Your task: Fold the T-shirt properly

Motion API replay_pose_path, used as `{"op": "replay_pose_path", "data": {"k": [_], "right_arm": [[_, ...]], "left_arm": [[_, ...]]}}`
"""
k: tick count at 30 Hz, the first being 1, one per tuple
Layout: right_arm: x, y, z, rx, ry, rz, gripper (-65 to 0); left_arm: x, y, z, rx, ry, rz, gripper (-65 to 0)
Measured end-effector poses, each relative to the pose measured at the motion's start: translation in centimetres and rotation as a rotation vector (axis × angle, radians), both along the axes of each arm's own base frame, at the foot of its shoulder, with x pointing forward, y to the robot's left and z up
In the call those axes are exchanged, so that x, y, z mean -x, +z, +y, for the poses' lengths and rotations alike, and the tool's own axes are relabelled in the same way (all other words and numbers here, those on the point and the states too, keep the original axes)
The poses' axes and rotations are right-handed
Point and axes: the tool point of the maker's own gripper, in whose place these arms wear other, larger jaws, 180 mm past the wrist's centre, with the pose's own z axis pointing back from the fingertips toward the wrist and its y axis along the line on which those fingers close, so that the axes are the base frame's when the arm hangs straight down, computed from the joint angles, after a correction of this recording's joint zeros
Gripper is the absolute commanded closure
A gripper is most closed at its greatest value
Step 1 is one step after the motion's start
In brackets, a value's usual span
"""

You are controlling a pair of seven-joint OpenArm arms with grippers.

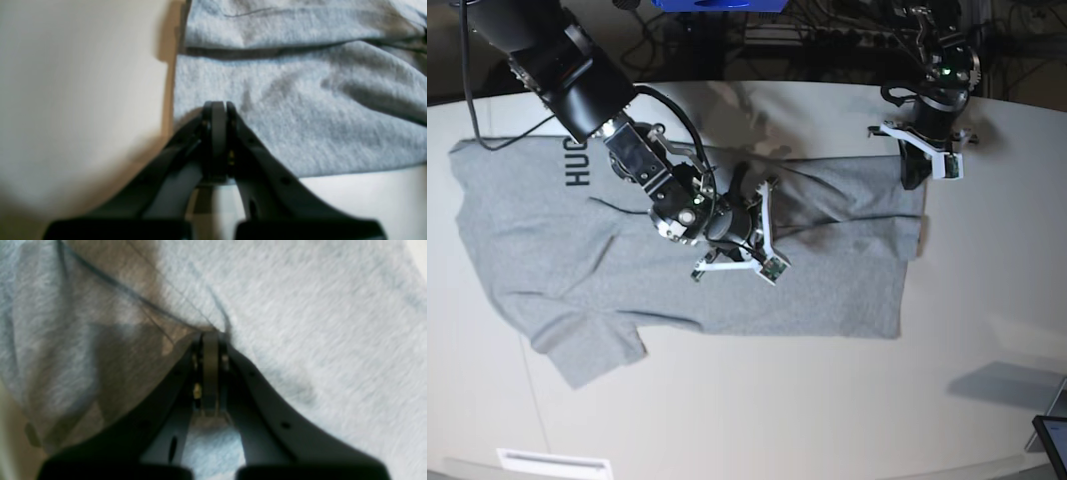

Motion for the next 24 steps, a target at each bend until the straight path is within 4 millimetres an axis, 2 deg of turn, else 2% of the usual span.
{"op": "replay_pose_path", "data": {"k": [4,9,14,17,19,21,24], "right_arm": [[-0.6,0.3,0.2,-0.006,0.029,-0.021,0.0],[-3.4,2.6,0.0,-0.013,0.029,-0.102,0.0],[-4.3,3.6,-0.1,-0.014,0.03,-0.131,0.0],[-3.5,4.3,-0.6,0.053,0.036,-0.107,0.0],[-2.6,5.5,-0.5,0.074,0.041,-0.106,0.0],[-1.3,7.1,0.0,0.055,0.049,-0.116,0.0],[1.1,7.8,0.5,0.038,0.066,-0.098,0.0]], "left_arm": [[0.0,0.0,0.1,-0.003,0.0,0.001,0.0],[0.0,0.0,0.1,-0.003,0.0,0.001,0.0],[0.1,0.0,0.1,-0.004,0.002,0.003,0.0],[0.2,-0.1,0.2,-0.005,0.003,0.004,0.0],[0.2,-0.1,0.2,-0.005,0.003,0.005,0.0],[0.1,0.0,0.3,-0.006,0.004,0.004,0.0],[0.1,0.0,0.2,-0.009,-0.001,0.005,0.0]]}}
